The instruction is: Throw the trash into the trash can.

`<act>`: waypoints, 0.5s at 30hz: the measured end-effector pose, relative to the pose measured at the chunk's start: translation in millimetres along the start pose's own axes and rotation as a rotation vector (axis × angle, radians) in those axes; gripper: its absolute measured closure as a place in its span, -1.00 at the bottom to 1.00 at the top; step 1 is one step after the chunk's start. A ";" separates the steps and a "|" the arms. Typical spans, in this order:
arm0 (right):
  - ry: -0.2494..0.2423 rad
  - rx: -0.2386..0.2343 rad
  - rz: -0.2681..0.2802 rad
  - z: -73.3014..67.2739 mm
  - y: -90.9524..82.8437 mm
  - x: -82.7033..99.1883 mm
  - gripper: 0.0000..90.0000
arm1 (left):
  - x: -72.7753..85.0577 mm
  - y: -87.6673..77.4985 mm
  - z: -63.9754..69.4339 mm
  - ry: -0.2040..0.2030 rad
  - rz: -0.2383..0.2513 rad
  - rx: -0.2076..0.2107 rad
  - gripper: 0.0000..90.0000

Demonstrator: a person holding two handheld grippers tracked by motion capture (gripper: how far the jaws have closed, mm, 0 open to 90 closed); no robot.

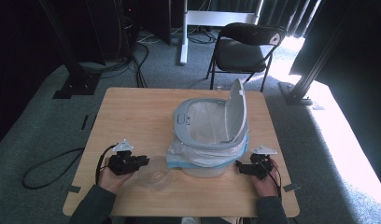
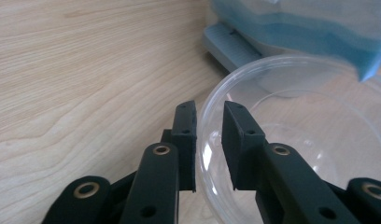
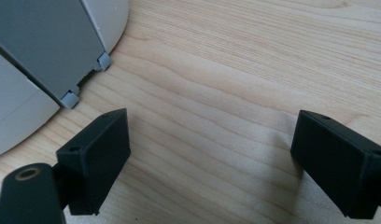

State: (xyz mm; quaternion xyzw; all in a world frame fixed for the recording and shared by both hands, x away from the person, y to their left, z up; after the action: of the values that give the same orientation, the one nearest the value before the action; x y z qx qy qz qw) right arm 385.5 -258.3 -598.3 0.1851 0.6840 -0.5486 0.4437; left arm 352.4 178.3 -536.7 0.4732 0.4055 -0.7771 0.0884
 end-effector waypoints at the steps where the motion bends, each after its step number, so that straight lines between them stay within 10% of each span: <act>1: 0.000 0.000 0.000 0.0 0.0 0.0 -0.75 | 0.1 0.1 -1.2 -0.002 -0.001 -0.006 0.72; 15: 0.000 0.000 0.000 0.0 0.0 0.0 -0.75 | 13.4 5.8 -20.5 -0.029 -0.049 -0.067 0.68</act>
State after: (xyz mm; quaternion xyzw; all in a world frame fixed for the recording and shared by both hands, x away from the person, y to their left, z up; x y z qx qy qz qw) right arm 385.5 -258.3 -598.3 0.1851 0.6840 -0.5486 0.4438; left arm 361.8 192.4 -555.3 0.4486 0.4415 -0.7717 0.0910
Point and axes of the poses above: each handheld gripper's, and its own axes: y roughly forward along the jaws, x roughly out of its underside, z roughly to its right, the point moved 7 cm from there along y, roughly forward along the jaws, and after that the axes turned 8 degrees about z, right-handed, at the moved point
